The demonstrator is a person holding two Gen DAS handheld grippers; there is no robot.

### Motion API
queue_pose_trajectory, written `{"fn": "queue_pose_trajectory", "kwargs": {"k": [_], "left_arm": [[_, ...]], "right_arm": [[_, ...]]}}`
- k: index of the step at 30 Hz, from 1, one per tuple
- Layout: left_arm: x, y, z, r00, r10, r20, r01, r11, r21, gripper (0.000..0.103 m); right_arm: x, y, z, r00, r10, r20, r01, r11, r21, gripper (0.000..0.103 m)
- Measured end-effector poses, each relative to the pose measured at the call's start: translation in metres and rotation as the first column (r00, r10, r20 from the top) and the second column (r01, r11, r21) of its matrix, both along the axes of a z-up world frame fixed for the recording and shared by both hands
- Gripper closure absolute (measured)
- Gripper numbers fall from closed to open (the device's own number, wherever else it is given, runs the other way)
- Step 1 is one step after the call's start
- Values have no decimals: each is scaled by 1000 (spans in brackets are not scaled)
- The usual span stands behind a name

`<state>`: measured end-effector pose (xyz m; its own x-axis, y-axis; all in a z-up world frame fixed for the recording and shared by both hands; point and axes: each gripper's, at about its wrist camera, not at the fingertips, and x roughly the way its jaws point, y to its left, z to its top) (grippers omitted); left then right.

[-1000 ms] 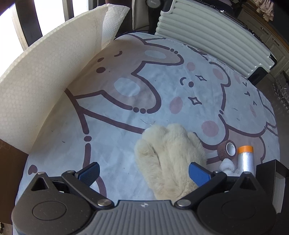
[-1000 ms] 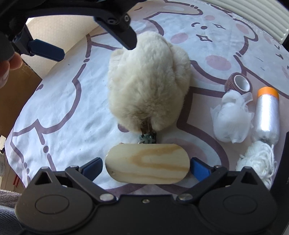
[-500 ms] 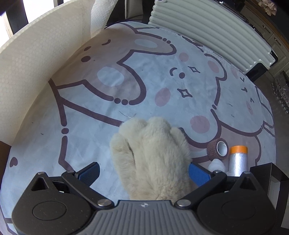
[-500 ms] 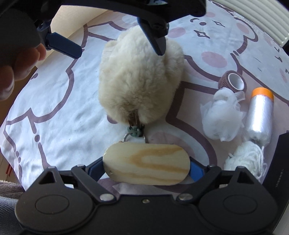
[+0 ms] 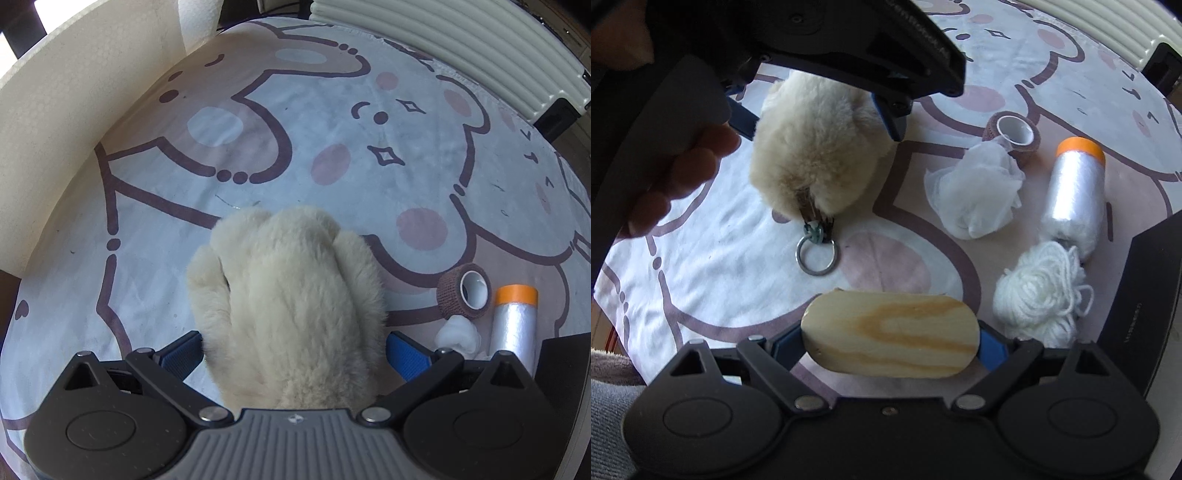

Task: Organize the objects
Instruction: 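Close left tool on the cream plush mitten while right tool grasps the wooden board, then lift the plush with left tool while right tool carries the board toward the black box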

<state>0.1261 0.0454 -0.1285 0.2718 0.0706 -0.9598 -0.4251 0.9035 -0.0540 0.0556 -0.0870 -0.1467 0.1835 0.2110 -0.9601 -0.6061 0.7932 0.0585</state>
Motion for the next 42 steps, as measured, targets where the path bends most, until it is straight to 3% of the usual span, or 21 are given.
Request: {"fn": "queue_pose_trajectory", "kwargs": {"k": [6,14,17,23,34,42], "left_arm": [[2,8,-6,997,72,6,-72,997,-10,3],[1,20,-18,995,100,-20,-102,990,-95,40],[-1,23,-14,996,92,-3,-91,987,-129,46],[-8,26,-1,997,72,34,-66,985,-162,49],[-35,40,46,988,50,143,-30,990,-141,49],[-62,39,89,973,-24,230,35,998,-45,49]], "right_arm": [[-6,-11,-7,998,63,17,-62,996,-64,9],[-3,-12,-7,998,67,11,-66,996,-53,9],[-1,-12,-5,999,49,10,-48,998,-51,9],[14,-5,8,999,-25,33,25,1000,12,10],[12,-12,50,973,-153,172,140,986,86,10],[2,-23,82,939,-248,238,223,967,126,10]]}}
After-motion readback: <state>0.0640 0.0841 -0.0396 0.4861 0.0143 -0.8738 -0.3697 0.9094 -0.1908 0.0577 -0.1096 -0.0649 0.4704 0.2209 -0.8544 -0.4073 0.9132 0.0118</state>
